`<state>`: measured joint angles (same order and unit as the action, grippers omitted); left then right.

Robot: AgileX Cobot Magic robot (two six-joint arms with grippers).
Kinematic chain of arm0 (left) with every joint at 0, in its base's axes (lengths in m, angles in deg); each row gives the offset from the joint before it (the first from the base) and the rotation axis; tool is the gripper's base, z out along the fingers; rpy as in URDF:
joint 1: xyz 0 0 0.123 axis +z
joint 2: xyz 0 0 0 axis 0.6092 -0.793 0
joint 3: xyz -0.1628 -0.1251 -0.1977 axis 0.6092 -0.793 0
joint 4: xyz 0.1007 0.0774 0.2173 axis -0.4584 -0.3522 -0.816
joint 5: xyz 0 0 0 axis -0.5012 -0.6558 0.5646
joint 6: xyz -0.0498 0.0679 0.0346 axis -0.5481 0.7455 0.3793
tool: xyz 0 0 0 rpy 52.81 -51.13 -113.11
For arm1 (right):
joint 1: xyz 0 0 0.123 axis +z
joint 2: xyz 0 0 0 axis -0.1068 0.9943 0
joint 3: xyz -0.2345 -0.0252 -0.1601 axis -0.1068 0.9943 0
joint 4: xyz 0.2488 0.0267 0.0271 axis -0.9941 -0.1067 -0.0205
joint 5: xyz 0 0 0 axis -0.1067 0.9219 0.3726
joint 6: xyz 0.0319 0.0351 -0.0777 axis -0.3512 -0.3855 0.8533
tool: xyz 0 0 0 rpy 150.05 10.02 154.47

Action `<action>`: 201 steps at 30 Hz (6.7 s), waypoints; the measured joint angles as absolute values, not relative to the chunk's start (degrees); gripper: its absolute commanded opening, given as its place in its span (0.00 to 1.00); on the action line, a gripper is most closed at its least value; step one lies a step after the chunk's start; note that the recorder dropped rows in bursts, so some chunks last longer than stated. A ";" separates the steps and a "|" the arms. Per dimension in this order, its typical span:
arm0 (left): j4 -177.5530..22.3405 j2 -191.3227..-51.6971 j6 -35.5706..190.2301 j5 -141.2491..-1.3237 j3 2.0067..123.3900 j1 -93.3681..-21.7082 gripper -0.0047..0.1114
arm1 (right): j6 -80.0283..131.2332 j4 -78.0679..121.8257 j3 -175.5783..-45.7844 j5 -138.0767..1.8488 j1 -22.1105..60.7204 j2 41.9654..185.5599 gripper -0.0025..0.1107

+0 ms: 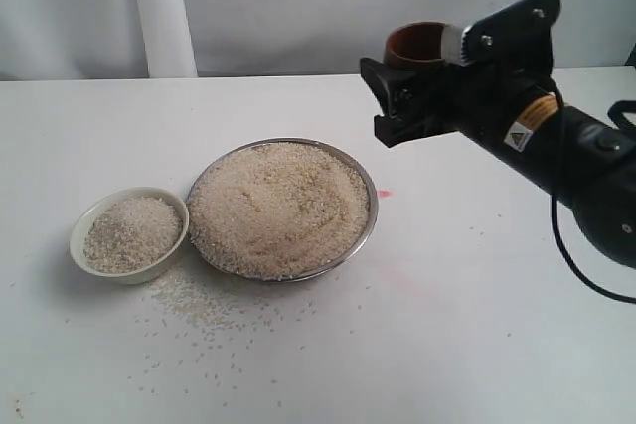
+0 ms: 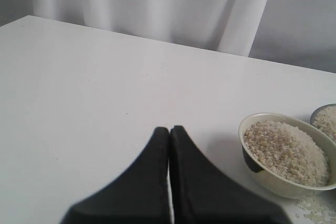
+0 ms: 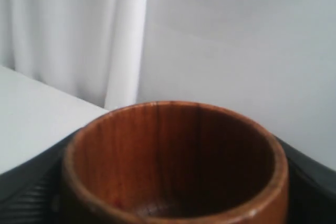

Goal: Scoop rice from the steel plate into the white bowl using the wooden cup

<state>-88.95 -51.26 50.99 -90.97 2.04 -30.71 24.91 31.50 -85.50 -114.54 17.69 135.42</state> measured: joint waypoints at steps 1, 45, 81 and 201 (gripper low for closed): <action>-88.95 -51.26 50.99 -90.97 2.04 -30.71 0.04 | 26.69 28.64 -84.23 -116.30 17.56 135.42 0.02; -88.95 -51.26 50.99 -90.97 2.04 -30.71 0.04 | 31.45 8.66 -89.61 -136.73 16.37 168.34 0.02; -88.95 -51.26 50.99 -90.97 2.04 -30.71 0.04 | 31.45 8.66 -89.70 -129.80 16.37 168.37 0.02; -88.95 -51.26 50.99 -90.97 2.04 -30.71 0.04 | 44.90 8.42 -68.18 -124.30 32.53 121.73 0.02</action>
<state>-88.95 -51.26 50.99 -90.97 2.04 -30.71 44.90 8.42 -68.18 -124.30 32.53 121.73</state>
